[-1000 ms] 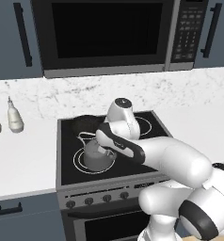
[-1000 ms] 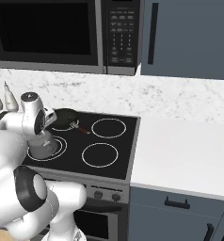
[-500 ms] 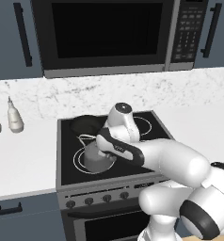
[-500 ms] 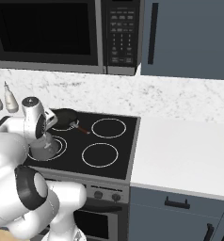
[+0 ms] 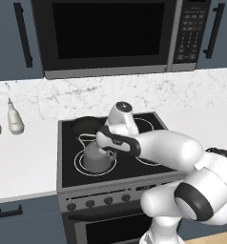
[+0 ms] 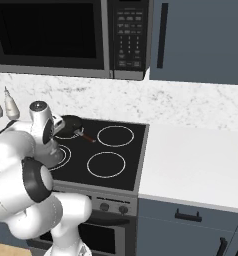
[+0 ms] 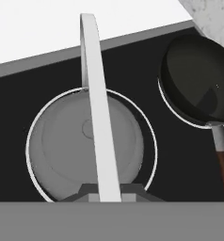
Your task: Pick the kettle from the counter and place it on a stove burner. Then turn the burner on.
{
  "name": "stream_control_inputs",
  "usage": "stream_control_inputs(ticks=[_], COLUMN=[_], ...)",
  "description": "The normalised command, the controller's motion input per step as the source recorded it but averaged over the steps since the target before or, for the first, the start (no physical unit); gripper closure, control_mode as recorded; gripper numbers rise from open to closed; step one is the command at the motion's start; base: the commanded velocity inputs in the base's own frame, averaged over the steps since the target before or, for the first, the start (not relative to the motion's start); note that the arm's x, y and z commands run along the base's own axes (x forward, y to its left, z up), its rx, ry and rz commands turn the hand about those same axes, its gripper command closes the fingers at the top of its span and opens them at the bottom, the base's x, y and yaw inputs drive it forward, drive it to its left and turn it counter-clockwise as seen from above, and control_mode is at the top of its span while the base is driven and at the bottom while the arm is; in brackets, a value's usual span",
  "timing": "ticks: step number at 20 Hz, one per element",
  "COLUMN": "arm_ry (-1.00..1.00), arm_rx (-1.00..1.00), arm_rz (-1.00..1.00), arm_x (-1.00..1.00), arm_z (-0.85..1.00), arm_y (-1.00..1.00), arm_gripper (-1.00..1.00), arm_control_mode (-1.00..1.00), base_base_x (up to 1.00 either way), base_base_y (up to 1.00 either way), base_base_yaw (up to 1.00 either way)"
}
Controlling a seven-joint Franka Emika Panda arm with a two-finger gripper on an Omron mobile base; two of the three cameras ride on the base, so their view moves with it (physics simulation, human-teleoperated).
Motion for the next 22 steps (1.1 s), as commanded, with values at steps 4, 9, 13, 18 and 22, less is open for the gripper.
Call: stream_control_inputs(ticks=[4,9,13,18,22], arm_ry=[-0.03,-0.1,-0.05,0.0,0.0], arm_rx=[0.0,0.0,0.0,0.0,0.0], arm_rz=[0.0,0.0,0.0,0.0,0.0], arm_x=[0.01,0.0,0.1,0.07,0.0], arm_z=[0.0,0.01,0.0,0.0,0.0], arm_y=[0.0,0.0,0.0,0.0,0.02], arm_gripper=[1.0,1.0,1.0,1.0,1.0], arm_control_mode=[-1.0,-1.0,-1.0,-1.0,-1.0], base_base_x=[0.0,0.0,0.0,0.0,0.0], base_base_y=[0.0,0.0,0.0,0.0,0.0], base_base_yaw=[0.0,0.0,0.0,0.0,0.0])
